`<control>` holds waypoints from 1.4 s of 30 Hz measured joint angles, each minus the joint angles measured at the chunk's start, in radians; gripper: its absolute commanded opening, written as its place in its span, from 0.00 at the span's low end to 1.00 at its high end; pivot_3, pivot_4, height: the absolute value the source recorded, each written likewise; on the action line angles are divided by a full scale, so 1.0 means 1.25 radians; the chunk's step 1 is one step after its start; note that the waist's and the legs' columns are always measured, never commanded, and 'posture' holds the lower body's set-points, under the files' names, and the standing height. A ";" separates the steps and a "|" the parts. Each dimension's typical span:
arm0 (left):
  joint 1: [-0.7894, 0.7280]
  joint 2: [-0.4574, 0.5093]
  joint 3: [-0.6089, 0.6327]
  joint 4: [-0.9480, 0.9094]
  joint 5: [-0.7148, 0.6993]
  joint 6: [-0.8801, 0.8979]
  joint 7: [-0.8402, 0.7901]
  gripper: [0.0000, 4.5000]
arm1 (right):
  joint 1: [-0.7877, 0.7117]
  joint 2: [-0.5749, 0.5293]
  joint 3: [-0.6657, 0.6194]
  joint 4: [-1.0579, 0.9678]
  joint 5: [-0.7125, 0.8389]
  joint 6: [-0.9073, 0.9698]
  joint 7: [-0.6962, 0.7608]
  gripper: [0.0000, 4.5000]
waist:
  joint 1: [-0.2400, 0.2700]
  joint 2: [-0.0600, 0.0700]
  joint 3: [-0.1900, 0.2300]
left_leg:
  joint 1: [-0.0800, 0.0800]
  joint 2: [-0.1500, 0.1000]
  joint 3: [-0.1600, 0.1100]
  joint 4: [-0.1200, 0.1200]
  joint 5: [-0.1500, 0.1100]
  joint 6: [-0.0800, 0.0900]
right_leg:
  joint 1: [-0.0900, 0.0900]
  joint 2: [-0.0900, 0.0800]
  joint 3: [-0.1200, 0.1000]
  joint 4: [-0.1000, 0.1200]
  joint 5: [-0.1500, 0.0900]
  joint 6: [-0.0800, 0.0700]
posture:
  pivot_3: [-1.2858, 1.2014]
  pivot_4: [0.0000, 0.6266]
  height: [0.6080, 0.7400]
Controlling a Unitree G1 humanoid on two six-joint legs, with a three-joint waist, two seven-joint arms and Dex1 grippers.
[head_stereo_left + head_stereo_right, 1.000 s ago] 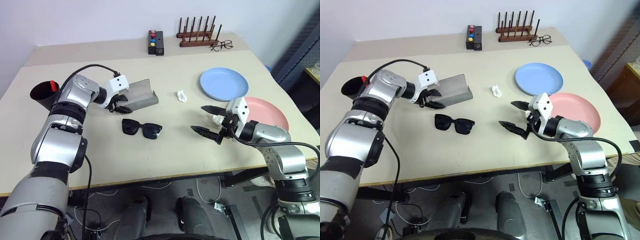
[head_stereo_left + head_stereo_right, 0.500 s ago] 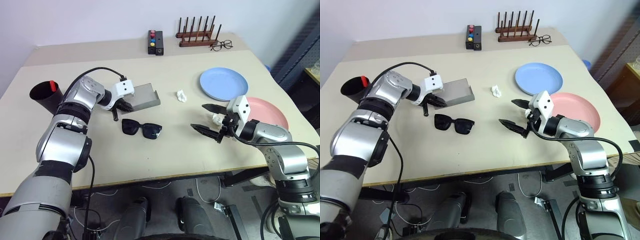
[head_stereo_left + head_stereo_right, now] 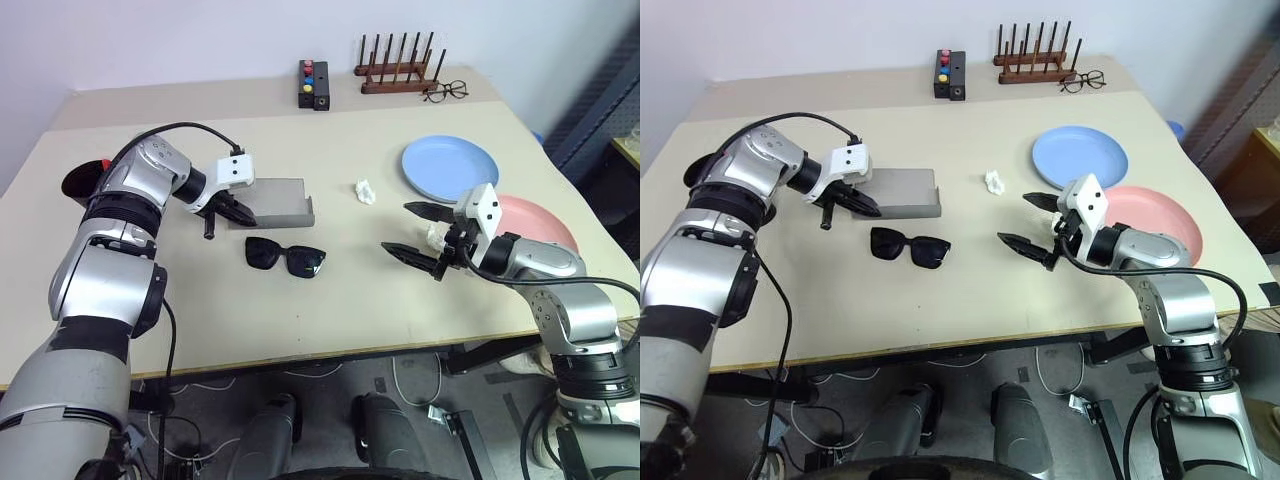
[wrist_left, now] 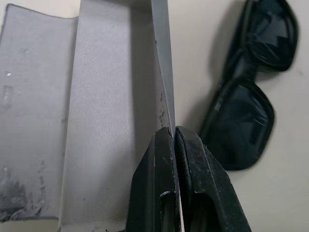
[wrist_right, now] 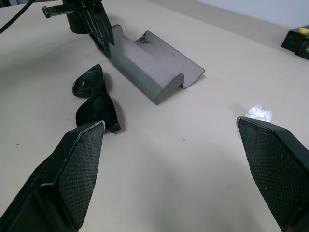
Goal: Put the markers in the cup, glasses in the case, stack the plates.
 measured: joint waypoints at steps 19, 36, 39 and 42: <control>0.173 0.025 0.004 -0.270 -0.041 0.189 -0.014 0.02 | 0.000 0.002 0.005 0.012 -0.001 -0.013 -0.004 1.00 | -0.004 0.000 0.000 | 0.000 0.000 0.000 0.001 0.000 0.000 | 0.000 0.000 0.000 0.001 0.000 0.000 | 0.52 0.24 1.00; 0.188 0.056 0.004 -0.348 -0.066 0.275 -0.007 0.02 | -0.014 0.010 0.013 0.012 -0.001 -0.007 -0.004 1.00 | -0.003 0.000 0.000 | 0.000 0.000 0.000 0.002 0.000 0.000 | 0.000 0.000 0.000 0.001 0.000 0.000 | 0.52 0.24 1.00; 0.204 0.056 0.004 -0.359 -0.066 0.279 -0.007 0.02 | -0.014 0.010 0.013 0.012 -0.001 -0.007 -0.003 1.00 | -0.004 0.000 0.000 | 0.000 0.000 0.000 0.002 0.000 0.000 | 0.000 0.000 0.000 0.001 0.000 0.000 | 0.52 0.24 1.00; 0.209 0.057 0.004 -0.361 -0.066 0.286 -0.005 0.20 | -0.014 0.010 0.013 0.012 -0.001 -0.007 -0.002 1.00 | -0.003 0.000 0.000 | 0.000 0.000 0.000 0.002 0.000 0.000 | 0.000 0.000 0.000 0.001 0.000 0.000 | 0.52 0.24 1.00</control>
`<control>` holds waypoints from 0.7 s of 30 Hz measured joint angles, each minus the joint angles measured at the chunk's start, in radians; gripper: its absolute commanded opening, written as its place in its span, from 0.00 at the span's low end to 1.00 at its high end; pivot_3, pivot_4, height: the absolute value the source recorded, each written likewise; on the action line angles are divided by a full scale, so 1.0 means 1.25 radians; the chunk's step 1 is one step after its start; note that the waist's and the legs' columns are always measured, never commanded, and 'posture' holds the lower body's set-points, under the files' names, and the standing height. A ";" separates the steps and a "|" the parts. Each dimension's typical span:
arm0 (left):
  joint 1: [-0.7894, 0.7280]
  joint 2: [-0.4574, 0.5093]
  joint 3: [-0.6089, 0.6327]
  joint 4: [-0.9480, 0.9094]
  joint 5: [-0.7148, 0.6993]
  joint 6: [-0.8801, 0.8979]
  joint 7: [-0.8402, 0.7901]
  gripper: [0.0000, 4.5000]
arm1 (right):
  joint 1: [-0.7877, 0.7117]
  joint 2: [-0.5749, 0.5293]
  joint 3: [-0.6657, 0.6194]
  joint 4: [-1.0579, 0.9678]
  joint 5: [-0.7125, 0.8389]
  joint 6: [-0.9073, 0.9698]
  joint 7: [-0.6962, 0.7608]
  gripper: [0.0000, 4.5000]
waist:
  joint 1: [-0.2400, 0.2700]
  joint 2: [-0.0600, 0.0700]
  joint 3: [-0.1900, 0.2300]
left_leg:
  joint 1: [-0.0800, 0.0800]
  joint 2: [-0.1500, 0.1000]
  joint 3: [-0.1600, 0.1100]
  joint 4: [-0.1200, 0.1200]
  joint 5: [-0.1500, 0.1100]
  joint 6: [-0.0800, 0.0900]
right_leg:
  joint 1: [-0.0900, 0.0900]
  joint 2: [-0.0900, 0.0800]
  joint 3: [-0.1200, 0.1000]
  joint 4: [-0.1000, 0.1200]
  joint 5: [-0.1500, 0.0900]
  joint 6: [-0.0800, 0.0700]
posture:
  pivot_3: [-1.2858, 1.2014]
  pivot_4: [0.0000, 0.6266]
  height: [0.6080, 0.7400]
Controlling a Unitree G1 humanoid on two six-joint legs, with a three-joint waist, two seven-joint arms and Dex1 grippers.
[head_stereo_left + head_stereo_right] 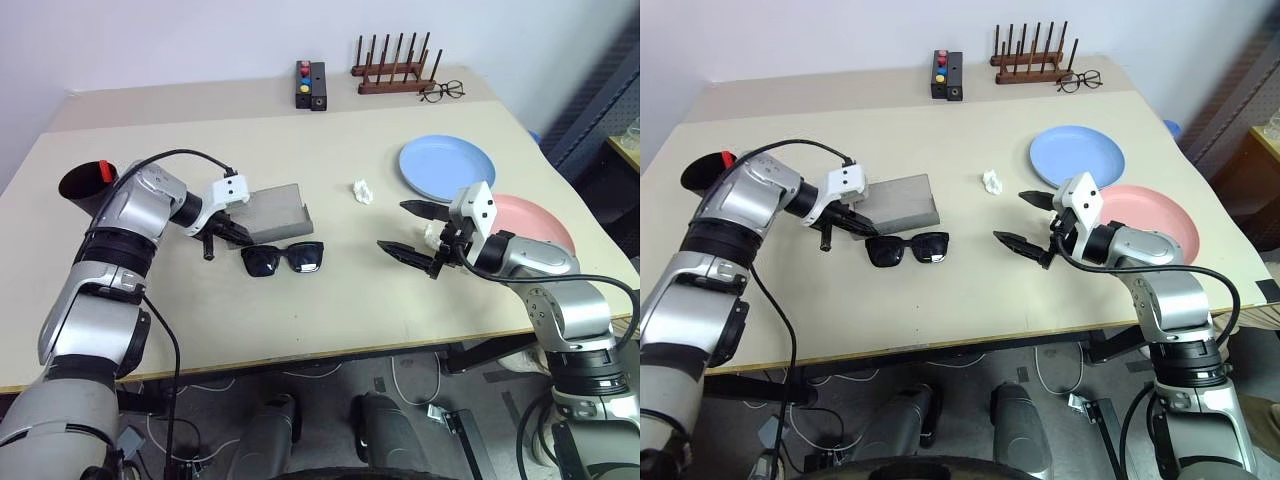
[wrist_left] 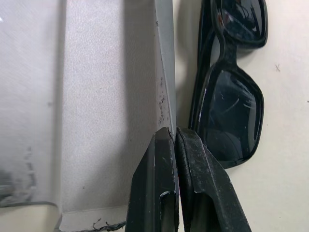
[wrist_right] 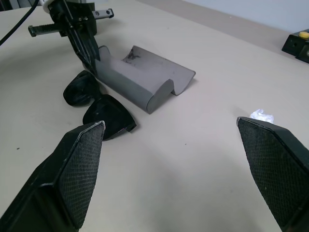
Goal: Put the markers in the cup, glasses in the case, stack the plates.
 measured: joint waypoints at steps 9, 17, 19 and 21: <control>0.000 0.014 0.001 -0.002 -0.001 -0.014 0.038 0.83 | 0.000 0.000 0.000 0.000 0.000 0.000 0.001 1.00 | 0.000 0.000 0.000 | 0.000 0.000 0.000 0.000 0.000 0.000 | 0.000 0.000 0.000 0.000 0.000 0.000 | 0.52 0.24 1.00; -0.013 0.030 0.048 -0.035 -0.072 -0.025 0.005 0.83 | 0.000 0.000 -0.001 0.004 0.000 -0.001 0.004 1.00 | 0.000 0.000 0.000 | 0.000 0.000 0.000 0.000 0.000 0.000 | 0.000 0.000 0.000 0.000 0.000 0.000 | 0.52 0.24 1.00; -0.011 0.031 0.061 -0.084 -0.104 -0.012 -0.027 0.83 | 0.000 0.000 -0.001 0.008 0.000 -0.002 0.006 1.00 | 0.001 0.000 0.000 | 0.000 0.000 0.000 0.000 0.000 0.000 | 0.000 0.000 0.000 0.000 0.000 0.000 | 0.52 0.24 1.00; 0.001 0.042 0.064 -0.174 -0.151 0.040 -0.071 0.83 | 0.001 0.000 -0.002 0.013 0.000 -0.008 0.008 1.00 | 0.000 0.000 0.000 | 0.000 0.000 0.000 0.000 0.000 0.000 | 0.000 0.000 0.000 0.000 0.000 0.000 | 0.52 0.24 1.00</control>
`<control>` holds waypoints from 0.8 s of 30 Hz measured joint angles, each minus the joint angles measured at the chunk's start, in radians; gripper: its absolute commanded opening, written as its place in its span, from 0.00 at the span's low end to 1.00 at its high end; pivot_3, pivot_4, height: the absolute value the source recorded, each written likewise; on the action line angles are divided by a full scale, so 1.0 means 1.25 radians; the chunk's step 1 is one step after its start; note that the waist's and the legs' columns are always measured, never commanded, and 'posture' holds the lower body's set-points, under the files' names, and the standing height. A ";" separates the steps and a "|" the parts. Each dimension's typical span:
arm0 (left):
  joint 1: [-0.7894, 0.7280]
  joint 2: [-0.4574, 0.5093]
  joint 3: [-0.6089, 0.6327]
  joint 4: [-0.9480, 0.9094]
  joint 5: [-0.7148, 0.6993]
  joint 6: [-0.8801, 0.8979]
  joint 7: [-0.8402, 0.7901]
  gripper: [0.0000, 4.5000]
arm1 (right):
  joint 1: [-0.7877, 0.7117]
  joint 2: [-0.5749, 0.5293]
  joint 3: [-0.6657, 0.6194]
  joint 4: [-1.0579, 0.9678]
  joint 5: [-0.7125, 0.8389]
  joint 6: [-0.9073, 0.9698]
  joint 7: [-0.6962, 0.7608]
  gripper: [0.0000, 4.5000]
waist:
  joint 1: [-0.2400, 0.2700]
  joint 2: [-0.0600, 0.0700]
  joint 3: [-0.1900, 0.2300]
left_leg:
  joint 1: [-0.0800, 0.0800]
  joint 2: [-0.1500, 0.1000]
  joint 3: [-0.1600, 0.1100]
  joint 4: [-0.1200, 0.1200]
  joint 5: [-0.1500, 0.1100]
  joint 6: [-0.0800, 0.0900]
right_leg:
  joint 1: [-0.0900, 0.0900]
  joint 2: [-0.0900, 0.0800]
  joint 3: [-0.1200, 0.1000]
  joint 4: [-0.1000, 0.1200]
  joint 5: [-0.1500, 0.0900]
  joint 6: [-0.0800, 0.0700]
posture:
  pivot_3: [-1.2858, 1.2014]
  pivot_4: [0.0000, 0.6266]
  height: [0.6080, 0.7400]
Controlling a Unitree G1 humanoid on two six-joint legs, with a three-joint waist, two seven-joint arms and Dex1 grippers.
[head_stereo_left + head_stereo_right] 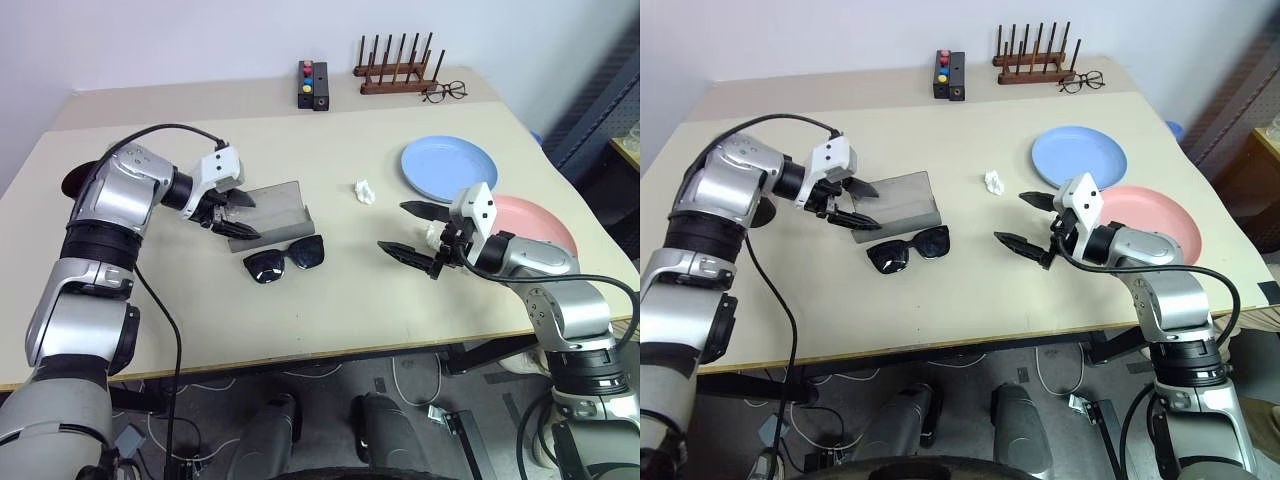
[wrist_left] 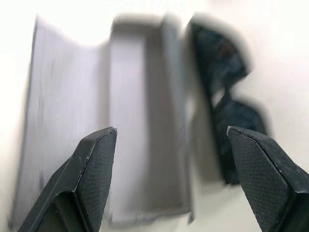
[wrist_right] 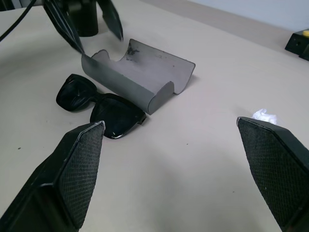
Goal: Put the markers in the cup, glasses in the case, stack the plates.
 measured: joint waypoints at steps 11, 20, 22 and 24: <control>0.185 0.090 -0.003 -0.311 -0.155 0.302 -0.021 0.83 | 0.048 -0.003 -0.025 0.017 -0.002 -0.033 0.001 1.00 | -0.001 0.000 0.000 | 0.000 0.001 0.000 0.000 0.000 0.000 | 0.000 0.000 0.001 0.001 0.000 0.000 | 0.52 0.24 1.00; 0.292 0.110 -0.001 -0.421 -0.215 0.404 0.062 0.83 | 0.087 0.005 -0.027 -0.001 -0.001 -0.043 -0.035 1.00 | 0.005 0.000 0.000 | 0.000 0.001 0.000 0.001 0.000 0.000 | 0.000 0.000 0.001 0.000 0.000 -0.001 | 0.52 0.24 1.00; 0.292 0.106 -0.001 -0.421 -0.216 0.410 0.088 0.83 | 0.095 0.006 -0.027 -0.008 -0.001 -0.044 -0.044 1.00 | 0.004 0.000 0.000 | 0.000 0.001 0.000 0.001 0.000 0.000 | 0.000 0.000 0.001 0.000 0.000 -0.001 | 0.52 0.24 1.00; 0.292 0.105 -0.001 -0.421 -0.223 0.410 0.101 0.83 | 0.101 0.007 -0.027 -0.014 -0.001 -0.044 -0.050 1.00 | 0.004 0.000 0.000 | 0.000 0.001 0.000 0.001 0.000 0.000 | 0.000 0.000 0.001 0.000 0.000 -0.001 | 0.52 0.24 1.00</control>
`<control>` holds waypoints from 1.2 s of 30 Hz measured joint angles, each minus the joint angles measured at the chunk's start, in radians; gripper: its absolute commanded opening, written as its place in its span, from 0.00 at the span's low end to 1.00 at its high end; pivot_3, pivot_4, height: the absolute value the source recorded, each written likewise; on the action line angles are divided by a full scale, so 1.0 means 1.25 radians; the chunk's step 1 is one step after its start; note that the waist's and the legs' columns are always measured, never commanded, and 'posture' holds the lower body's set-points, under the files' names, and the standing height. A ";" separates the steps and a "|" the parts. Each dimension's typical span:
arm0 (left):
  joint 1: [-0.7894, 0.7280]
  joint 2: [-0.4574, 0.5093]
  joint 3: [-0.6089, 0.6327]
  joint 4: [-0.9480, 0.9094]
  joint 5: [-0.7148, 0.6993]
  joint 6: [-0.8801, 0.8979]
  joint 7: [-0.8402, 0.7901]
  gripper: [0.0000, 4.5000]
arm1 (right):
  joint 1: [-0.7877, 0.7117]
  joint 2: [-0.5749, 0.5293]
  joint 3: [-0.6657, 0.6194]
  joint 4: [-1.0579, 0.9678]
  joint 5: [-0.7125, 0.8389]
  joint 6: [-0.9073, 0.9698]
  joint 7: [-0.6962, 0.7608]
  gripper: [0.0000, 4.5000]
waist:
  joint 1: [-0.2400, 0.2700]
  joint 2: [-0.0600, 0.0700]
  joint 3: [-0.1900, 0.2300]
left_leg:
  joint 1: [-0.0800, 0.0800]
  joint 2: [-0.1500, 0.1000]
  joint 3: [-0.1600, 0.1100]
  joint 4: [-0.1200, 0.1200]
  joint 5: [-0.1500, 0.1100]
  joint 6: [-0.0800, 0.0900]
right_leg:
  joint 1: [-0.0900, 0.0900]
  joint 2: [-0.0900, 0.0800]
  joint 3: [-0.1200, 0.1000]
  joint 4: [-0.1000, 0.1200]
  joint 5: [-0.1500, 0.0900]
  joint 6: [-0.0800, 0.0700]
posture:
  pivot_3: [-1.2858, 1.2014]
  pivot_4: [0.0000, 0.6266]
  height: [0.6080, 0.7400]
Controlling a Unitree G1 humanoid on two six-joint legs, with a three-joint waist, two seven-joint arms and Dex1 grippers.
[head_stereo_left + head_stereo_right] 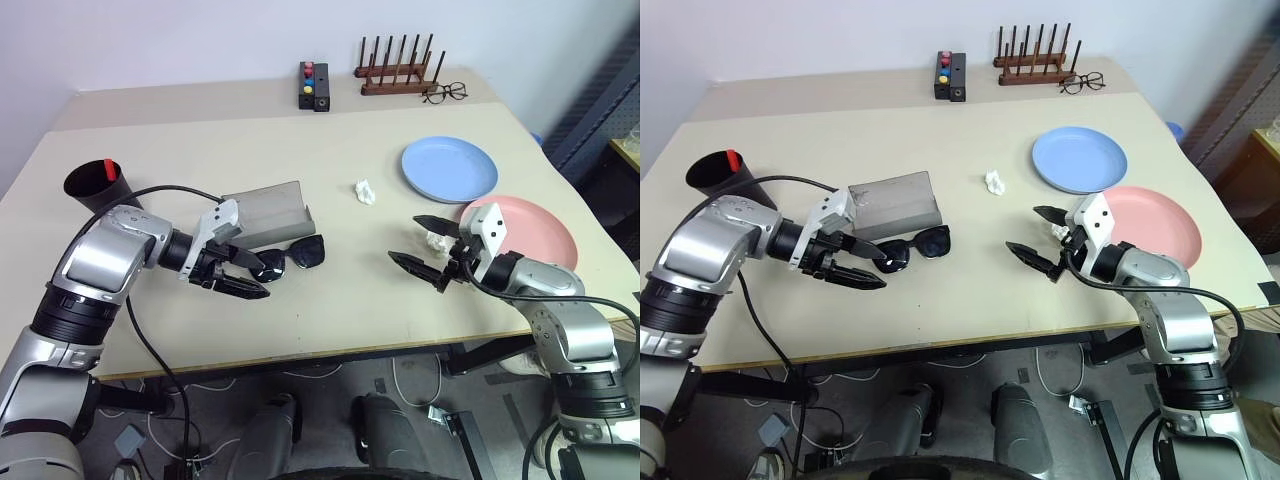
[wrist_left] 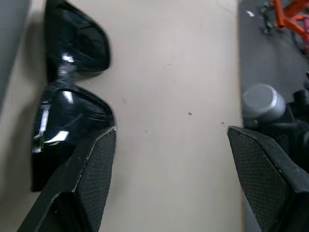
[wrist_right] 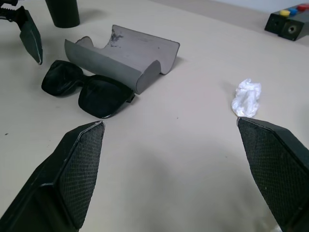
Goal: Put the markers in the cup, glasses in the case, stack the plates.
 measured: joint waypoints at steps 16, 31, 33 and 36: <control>0.011 -0.037 0.007 0.048 0.011 -0.082 0.154 0.83 | 0.007 0.009 0.000 -0.016 0.001 0.000 -0.030 1.00 | 0.001 0.000 0.000 | 0.000 0.000 0.000 0.000 0.000 0.000 | 0.000 -0.002 0.000 0.000 0.000 0.000 | 0.52 0.24 1.00; 0.018 -0.061 -0.001 0.070 0.015 -0.091 0.195 0.54 | 0.030 0.008 -0.012 -0.015 0.001 -0.025 -0.019 1.00 | 0.001 0.000 0.000 | 0.000 0.000 0.000 0.000 0.000 0.000 | 0.000 -0.002 0.000 0.000 0.000 0.000 | 0.52 0.24 1.00; 0.013 -0.064 -0.001 0.077 0.015 -0.091 0.197 0.54 | 0.031 0.008 -0.014 -0.013 0.001 -0.035 -0.015 1.00 | 0.001 0.000 0.000 | 0.000 0.000 0.000 0.000 0.000 0.000 | 0.000 -0.002 0.000 0.000 0.000 0.000 | 0.52 0.24 1.00; 0.003 -0.073 -0.003 0.083 0.019 -0.091 0.199 0.54 | 0.034 0.008 -0.015 -0.006 0.000 -0.037 -0.015 1.00 | 0.001 0.000 0.000 | 0.000 0.000 0.000 0.000 0.000 0.000 | 0.000 -0.002 0.000 0.000 0.000 0.000 | 0.52 0.24 1.00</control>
